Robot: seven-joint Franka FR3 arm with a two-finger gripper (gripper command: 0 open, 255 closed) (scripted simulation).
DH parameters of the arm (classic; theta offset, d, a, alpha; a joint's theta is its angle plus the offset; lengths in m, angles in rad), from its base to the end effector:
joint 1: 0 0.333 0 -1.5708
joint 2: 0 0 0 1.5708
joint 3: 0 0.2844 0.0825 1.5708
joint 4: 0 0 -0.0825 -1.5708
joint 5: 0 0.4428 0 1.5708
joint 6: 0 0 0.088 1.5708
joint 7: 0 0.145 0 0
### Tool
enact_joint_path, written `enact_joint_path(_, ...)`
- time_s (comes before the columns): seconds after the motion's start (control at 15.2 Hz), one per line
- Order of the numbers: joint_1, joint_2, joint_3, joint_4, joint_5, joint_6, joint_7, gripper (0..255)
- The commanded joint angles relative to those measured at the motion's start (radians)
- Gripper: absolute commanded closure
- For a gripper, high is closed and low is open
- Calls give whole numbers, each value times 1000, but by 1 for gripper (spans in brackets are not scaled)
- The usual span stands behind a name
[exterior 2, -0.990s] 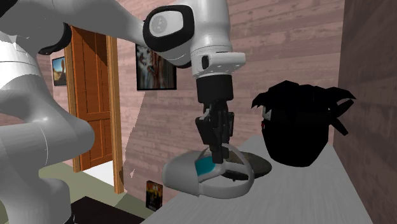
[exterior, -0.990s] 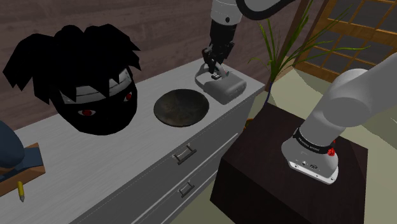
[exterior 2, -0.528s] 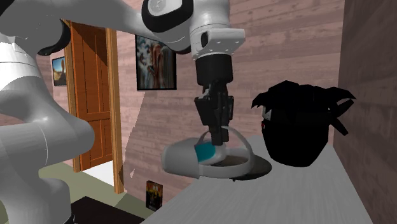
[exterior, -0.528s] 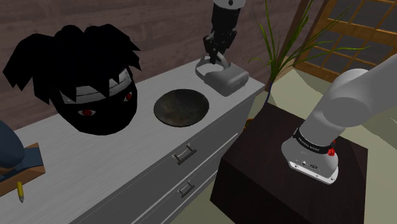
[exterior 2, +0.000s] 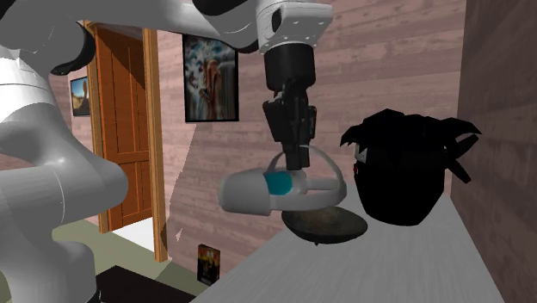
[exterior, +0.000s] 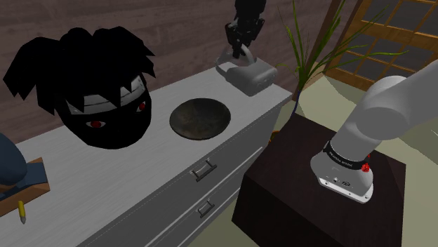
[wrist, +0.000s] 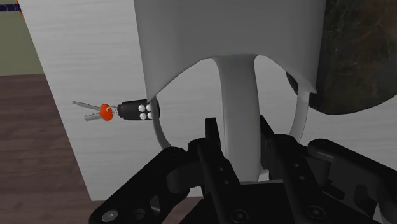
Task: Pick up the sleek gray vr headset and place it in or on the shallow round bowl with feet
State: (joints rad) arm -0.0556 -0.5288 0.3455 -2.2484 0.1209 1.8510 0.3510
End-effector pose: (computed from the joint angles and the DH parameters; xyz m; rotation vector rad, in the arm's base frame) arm 0.4640 0.1585 0.4873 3.1104 -0.1923 0.1842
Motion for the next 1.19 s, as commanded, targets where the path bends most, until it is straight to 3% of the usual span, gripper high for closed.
enact_joint_path(0.0, 2, 22, 19, 36, -1, -12, 25, 255)
enact_joint_path(0.46, 12, 192, 168, 244, -31, -49, 209, 255)
enact_joint_path(0.79, 22, 361, 285, 438, -110, -94, 365, 255)
enact_joint_path(1.12, 26, 354, 284, 364, -106, -27, 366, 255)
